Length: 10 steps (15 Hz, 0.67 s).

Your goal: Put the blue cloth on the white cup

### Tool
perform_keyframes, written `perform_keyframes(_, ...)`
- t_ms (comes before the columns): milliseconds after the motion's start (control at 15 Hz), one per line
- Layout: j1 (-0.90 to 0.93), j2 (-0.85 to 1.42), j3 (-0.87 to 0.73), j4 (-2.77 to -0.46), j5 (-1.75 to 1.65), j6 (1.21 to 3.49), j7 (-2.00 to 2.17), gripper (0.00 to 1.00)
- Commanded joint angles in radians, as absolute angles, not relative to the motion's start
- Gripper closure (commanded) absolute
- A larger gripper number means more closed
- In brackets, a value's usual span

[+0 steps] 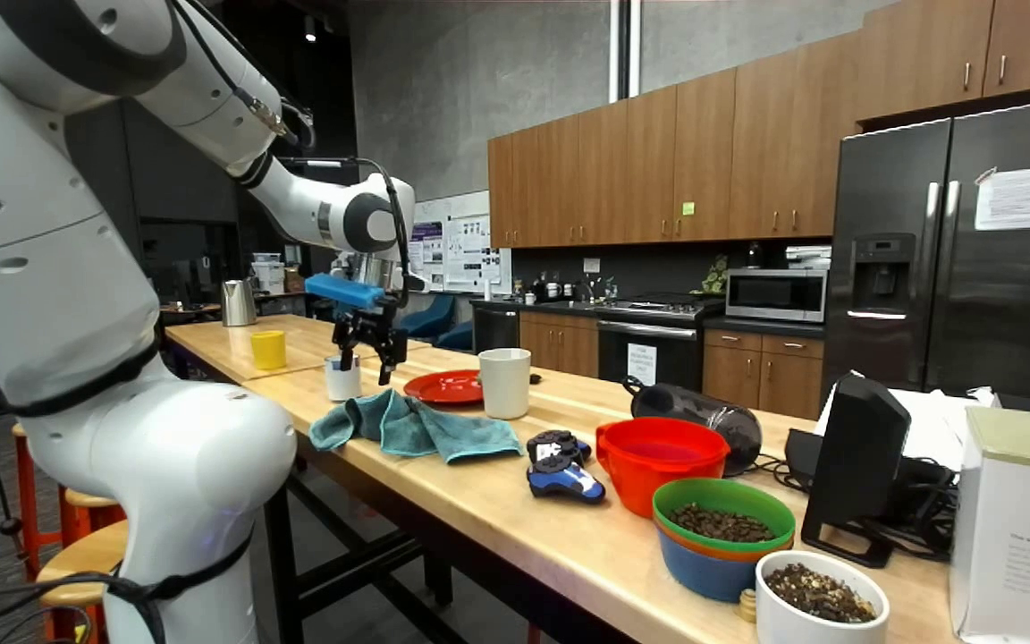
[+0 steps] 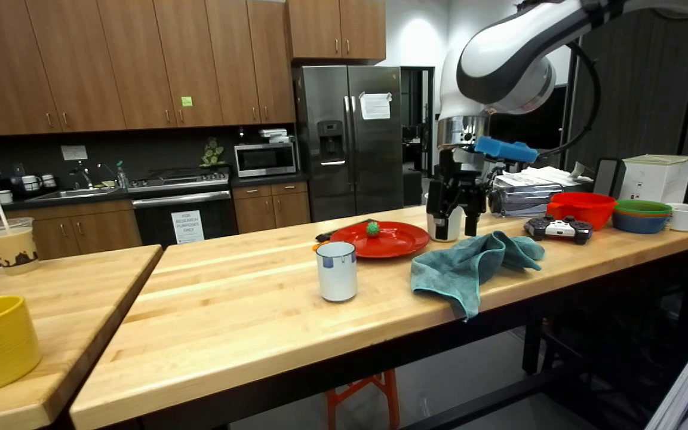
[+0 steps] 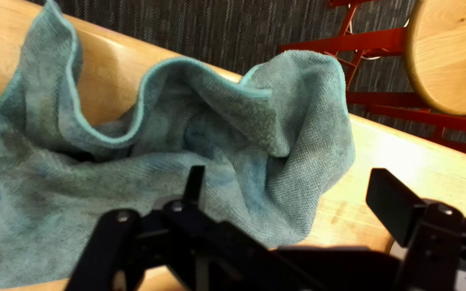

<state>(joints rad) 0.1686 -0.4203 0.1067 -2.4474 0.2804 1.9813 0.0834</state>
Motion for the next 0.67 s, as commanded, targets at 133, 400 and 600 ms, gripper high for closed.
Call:
perform_keyframes(133,0.169,-0.399,0.114,-2.448,0.3,1.983,0.066,0.0)
perform_keyframes(400,0.171,-0.37,0.133,-2.443,0.286,1.997,0.076,0.0)
perform_keyframes(600,0.178,-0.337,0.151,-2.438,0.282,2.012,0.072,0.0)
